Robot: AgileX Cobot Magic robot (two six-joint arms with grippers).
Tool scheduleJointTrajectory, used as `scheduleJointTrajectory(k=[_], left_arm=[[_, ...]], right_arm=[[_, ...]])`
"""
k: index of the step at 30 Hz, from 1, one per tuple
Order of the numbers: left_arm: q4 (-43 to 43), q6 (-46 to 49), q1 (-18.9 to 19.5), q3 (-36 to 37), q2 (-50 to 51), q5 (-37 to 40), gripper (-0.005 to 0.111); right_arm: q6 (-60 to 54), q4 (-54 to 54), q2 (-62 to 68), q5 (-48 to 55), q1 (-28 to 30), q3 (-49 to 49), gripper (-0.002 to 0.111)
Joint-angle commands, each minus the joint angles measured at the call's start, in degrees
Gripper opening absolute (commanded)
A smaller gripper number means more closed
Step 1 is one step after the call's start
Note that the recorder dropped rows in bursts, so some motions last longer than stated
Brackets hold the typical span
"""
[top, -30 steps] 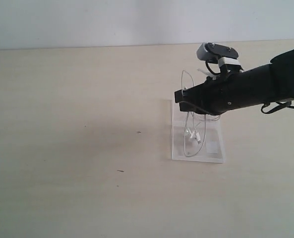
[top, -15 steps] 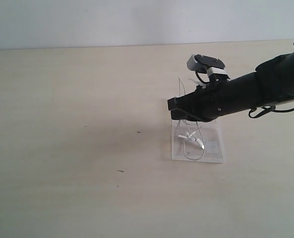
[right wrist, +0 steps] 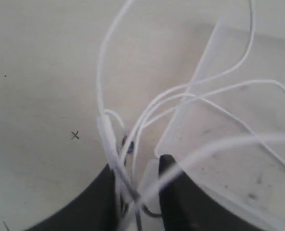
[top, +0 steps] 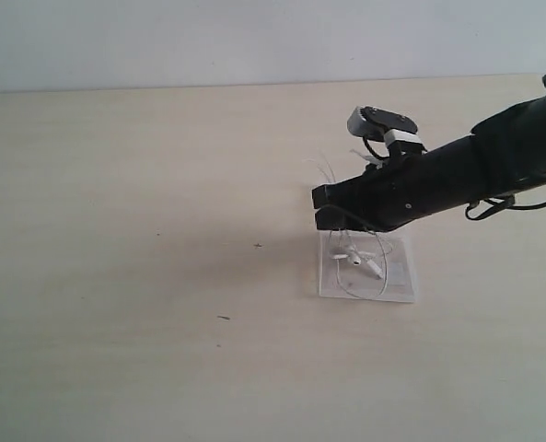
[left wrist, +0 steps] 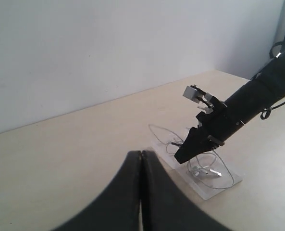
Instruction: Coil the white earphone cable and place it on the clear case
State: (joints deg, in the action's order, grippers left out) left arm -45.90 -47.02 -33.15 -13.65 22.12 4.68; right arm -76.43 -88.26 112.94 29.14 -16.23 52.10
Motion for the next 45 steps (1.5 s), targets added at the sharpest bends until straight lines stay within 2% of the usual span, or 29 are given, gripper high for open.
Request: scheduleJointTrajectory(k=[1, 4, 15, 31, 33, 38, 45], left_arm=[[-0.1, -0.1, 0.0, 0.3, -0.3, -0.5, 0.0], [-0.1, -0.1, 0.0, 0.3, -0.3, -0.5, 0.0], [-0.3, -0.1, 0.0, 0.3, -0.3, -0.6, 0.0], [-0.3, -0.1, 0.0, 0.3, -0.3, -0.6, 0.0], [-0.3, -0.1, 0.0, 0.3, -0.3, -0.6, 0.0], [-0.3, -0.1, 0.0, 0.3, -0.3, -0.6, 0.0], [-0.3, -0.1, 0.0, 0.3, -0.3, -0.6, 0.0]], right_arm=[[6.0, 5.6, -0.8, -2.9, -0.1, 0.3, 0.045], [7.8, 7.3, -1.9, -3.7, -0.1, 0.3, 0.049], [13.5, 12.2, -6.2, -5.8, -0.1, 0.3, 0.049], [36.5, 35.4, -7.5, -10.9, -0.1, 0.3, 0.049], [37.1, 36.6, -8.7, -10.3, -0.1, 0.3, 0.052], [37.6, 37.8, -12.7, -8.8, -0.1, 0.3, 0.066], [37.8, 37.8, -15.9, -8.7, -0.1, 0.3, 0.067]])
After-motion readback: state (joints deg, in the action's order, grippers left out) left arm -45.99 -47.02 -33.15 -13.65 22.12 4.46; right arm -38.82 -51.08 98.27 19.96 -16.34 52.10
